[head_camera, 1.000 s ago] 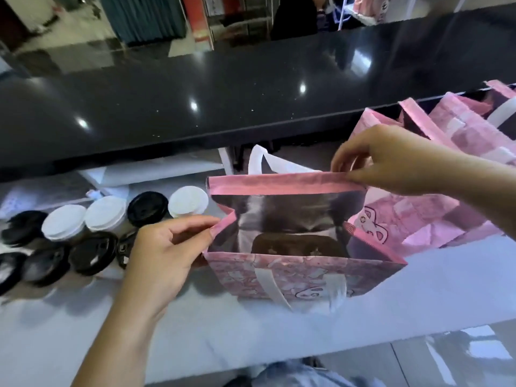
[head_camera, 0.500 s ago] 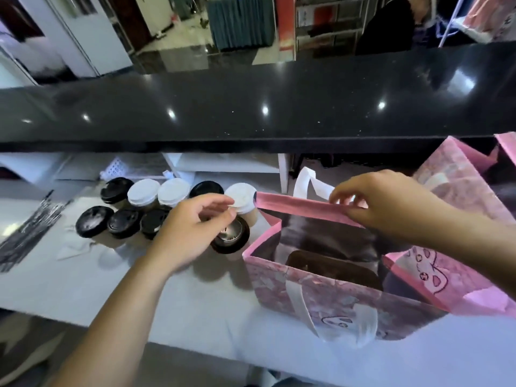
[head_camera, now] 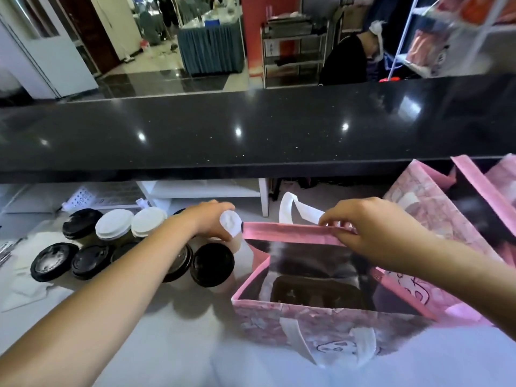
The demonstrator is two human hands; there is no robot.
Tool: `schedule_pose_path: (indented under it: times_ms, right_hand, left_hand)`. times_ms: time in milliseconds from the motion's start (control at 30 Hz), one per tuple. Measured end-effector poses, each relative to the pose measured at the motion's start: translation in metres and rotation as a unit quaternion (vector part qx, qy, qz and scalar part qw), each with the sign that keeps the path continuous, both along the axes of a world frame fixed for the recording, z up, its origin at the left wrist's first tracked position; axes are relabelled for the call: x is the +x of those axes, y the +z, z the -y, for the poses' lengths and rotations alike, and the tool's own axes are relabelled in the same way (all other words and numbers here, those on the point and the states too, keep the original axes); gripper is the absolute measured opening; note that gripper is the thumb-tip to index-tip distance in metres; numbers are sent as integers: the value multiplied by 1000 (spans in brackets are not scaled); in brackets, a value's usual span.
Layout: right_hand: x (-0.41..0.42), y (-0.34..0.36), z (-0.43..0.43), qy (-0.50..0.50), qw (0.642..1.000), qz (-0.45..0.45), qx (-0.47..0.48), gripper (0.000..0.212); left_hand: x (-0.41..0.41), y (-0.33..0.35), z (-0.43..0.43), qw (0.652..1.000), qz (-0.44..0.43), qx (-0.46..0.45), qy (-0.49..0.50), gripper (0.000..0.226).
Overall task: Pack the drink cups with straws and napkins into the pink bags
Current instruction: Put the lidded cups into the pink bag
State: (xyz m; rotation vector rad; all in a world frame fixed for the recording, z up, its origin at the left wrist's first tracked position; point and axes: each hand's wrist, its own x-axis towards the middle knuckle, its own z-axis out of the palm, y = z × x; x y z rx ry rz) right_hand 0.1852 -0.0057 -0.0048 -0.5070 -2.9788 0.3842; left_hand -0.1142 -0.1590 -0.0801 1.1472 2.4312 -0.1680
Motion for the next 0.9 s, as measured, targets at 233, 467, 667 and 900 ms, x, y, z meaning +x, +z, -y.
schedule_pose_path:
  times_ms: [233, 467, 667, 900]
  right_hand:
    - [0, 0, -5, -16, 1000, 3, -12, 21]
    - [2, -1, -7, -14, 999, -7, -39, 16]
    - [-6, 8, -5, 7, 974, -139, -176, 36]
    - [-44, 32, 13, 94, 945, -163, -268, 80]
  left_hand:
    - [-8, -3, -7, 1000, 11, -4, -23, 88]
    - [-9, 4, -7, 998, 30, 52, -31, 69]
    - [-5, 52, 13, 979, 76, 187, 5, 78]
    - [18, 146, 53, 927, 138, 348, -22, 88]
